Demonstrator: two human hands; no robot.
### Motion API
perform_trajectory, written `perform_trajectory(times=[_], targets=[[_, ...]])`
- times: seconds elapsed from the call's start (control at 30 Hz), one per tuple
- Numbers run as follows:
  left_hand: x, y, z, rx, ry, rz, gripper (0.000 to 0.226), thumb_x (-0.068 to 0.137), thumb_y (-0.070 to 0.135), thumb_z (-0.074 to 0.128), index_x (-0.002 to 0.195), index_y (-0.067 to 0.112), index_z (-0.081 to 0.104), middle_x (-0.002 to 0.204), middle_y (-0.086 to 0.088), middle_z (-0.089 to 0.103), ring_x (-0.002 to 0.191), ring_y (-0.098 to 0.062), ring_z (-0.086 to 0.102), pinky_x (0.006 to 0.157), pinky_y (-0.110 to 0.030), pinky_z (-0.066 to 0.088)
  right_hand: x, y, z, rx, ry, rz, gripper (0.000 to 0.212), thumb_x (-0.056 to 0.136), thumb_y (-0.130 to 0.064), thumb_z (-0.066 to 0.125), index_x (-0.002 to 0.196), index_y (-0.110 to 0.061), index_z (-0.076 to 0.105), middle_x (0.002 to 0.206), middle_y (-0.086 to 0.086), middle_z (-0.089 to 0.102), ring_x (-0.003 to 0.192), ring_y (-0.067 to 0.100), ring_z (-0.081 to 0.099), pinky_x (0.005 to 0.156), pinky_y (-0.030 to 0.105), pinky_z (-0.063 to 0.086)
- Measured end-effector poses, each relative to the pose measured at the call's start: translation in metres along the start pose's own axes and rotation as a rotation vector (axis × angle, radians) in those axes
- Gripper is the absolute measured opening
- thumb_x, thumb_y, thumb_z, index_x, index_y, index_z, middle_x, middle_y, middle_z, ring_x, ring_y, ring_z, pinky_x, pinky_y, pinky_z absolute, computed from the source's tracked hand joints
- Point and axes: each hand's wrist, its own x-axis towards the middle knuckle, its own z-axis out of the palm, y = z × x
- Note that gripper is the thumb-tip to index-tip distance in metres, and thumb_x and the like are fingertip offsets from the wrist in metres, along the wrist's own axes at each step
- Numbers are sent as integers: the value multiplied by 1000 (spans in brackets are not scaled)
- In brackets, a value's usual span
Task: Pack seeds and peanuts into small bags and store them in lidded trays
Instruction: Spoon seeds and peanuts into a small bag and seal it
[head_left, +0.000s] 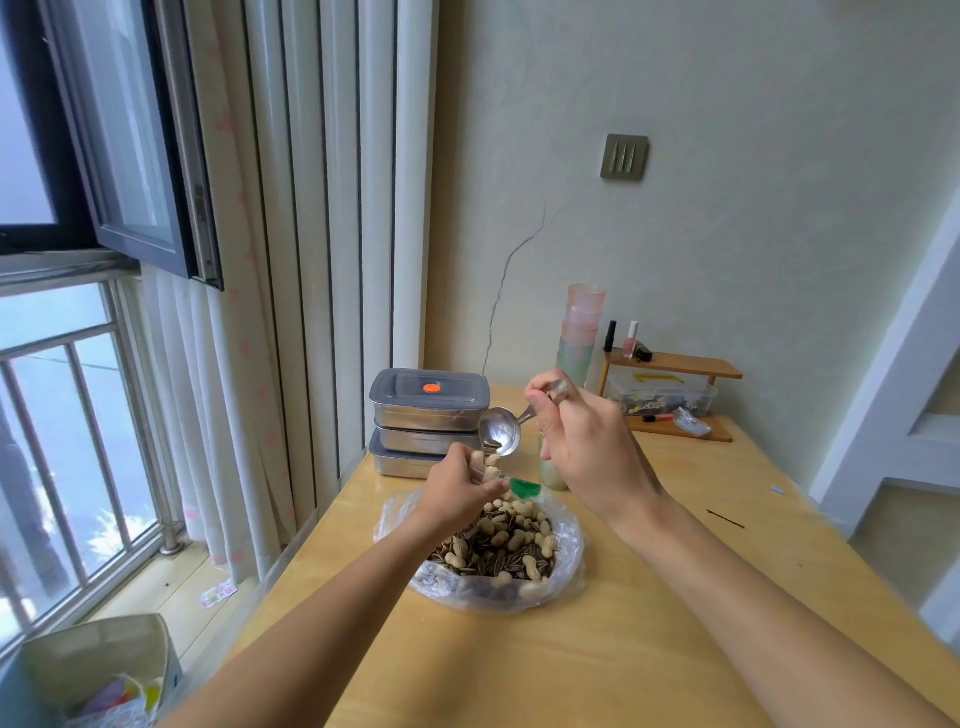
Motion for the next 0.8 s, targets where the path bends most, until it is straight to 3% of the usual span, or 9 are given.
perform_trajectory(times=[0.23, 0.37, 0.5, 0.63, 0.73, 0.8], targets=[[-1, -2, -1, -12, 24, 14, 55, 82, 42, 85, 115, 13, 53, 101, -4, 71, 93, -20, 68, 74, -33, 53, -4, 1, 0, 45, -47, -26, 33, 110, -34, 43, 103, -7, 60, 64, -20, 43, 61, 19, 62, 62, 37, 50], [-4, -1, -4, -41, 37, 19, 54, 83, 39, 85, 119, 13, 53, 100, -2, 68, 90, -17, 65, 69, -26, 50, -5, 2, -3, 38, -20, -58, 34, 109, -32, 41, 104, -7, 62, 65, -7, 51, 58, 22, 61, 58, 40, 50], [-6, -3, -6, -56, 54, 49, 56, 82, 37, 85, 122, 15, 51, 104, 0, 66, 90, -13, 62, 66, -22, 45, -7, 2, -3, 105, -105, -51, 33, 109, -36, 41, 107, -10, 62, 67, -9, 52, 62, 22, 63, 61, 41, 52], [-8, -5, -6, -91, 49, 63, 59, 84, 33, 85, 127, 15, 48, 106, 2, 67, 91, -9, 63, 67, -17, 46, -9, 4, -3, 93, -60, -34, 34, 110, -35, 40, 107, -9, 63, 65, -10, 52, 59, 20, 63, 60, 40, 51], [-10, -5, -7, -80, 50, 74, 59, 85, 31, 83, 130, 14, 49, 112, 1, 68, 94, -7, 64, 73, -16, 50, -10, 7, -3, 100, -101, 6, 33, 110, -32, 41, 107, -8, 63, 64, -17, 51, 61, 14, 66, 60, 35, 52], [-10, -7, -9, -86, 42, 67, 54, 89, 27, 80, 130, 11, 50, 118, 0, 69, 91, -2, 64, 69, -14, 53, -10, 11, -3, 96, -17, 94, 32, 110, -29, 42, 103, -6, 64, 62, -9, 59, 56, 9, 66, 56, 27, 54]])
